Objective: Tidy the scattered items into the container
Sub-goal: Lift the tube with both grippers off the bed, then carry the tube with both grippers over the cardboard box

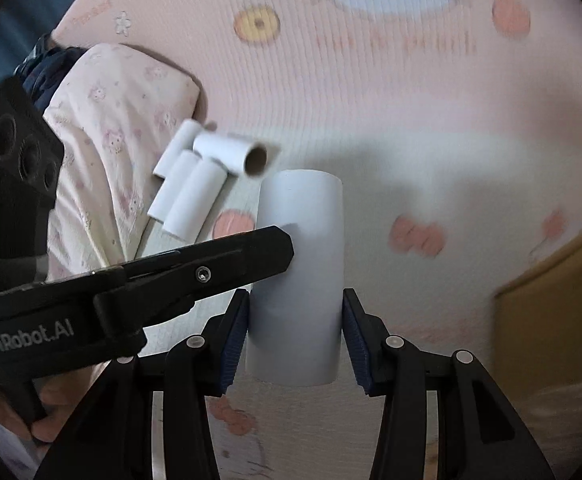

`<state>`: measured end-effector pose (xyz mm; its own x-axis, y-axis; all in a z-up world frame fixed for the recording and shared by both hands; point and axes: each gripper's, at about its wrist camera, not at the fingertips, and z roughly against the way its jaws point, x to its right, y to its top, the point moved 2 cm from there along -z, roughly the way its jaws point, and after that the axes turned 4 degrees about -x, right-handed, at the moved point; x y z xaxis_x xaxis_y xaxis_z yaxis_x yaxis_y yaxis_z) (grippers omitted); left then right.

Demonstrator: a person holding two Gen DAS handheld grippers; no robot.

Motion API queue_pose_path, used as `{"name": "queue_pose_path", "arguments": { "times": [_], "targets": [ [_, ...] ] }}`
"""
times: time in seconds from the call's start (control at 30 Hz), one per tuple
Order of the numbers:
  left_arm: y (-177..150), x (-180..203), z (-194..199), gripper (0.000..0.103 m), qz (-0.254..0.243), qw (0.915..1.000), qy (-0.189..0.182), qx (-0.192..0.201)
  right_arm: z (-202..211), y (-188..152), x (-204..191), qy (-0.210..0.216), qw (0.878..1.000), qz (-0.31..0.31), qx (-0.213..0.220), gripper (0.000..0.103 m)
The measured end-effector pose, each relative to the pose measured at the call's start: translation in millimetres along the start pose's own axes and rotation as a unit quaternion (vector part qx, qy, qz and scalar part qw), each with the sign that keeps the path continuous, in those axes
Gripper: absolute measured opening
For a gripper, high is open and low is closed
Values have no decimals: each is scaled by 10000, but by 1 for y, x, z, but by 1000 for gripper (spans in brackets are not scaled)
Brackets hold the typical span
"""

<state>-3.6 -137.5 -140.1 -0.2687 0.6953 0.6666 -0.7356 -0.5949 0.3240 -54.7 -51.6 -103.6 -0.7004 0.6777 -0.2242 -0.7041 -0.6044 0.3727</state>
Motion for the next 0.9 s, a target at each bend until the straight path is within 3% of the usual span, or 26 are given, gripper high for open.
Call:
{"name": "queue_pose_path", "arguments": {
  "times": [0.13, 0.3, 0.43, 0.53, 0.63, 0.73, 0.9],
  "targets": [
    [16, 45, 15, 32, -455, 9985, -260, 175, 44, 16, 4, -300, 9990, 45, 332, 43],
    [36, 93, 16, 34, -1030, 9927, -561, 279, 86, 33, 6, -1343, 9875, 501, 653, 43],
    [45, 124, 7, 34, -1228, 9896, -724, 212, 112, 50, 26, -1418, 9876, 358, 577, 43],
    [47, 142, 0, 34, -1340, 9874, -827, 128, 122, 57, 34, -1727, 9820, 607, 454, 43],
    [49, 158, -12, 34, -1323, 9866, -950, -137, 132, 51, 48, -1858, 9799, 557, 468, 43],
    [51, 178, -30, 34, -1187, 9866, -985, -525, 143, 44, 72, -1716, 9837, 76, 540, 43],
    [56, 229, -47, 34, -1590, 9791, -565, -1135, 167, 37, 104, -1686, 9836, -290, 564, 43]
  ]
}}
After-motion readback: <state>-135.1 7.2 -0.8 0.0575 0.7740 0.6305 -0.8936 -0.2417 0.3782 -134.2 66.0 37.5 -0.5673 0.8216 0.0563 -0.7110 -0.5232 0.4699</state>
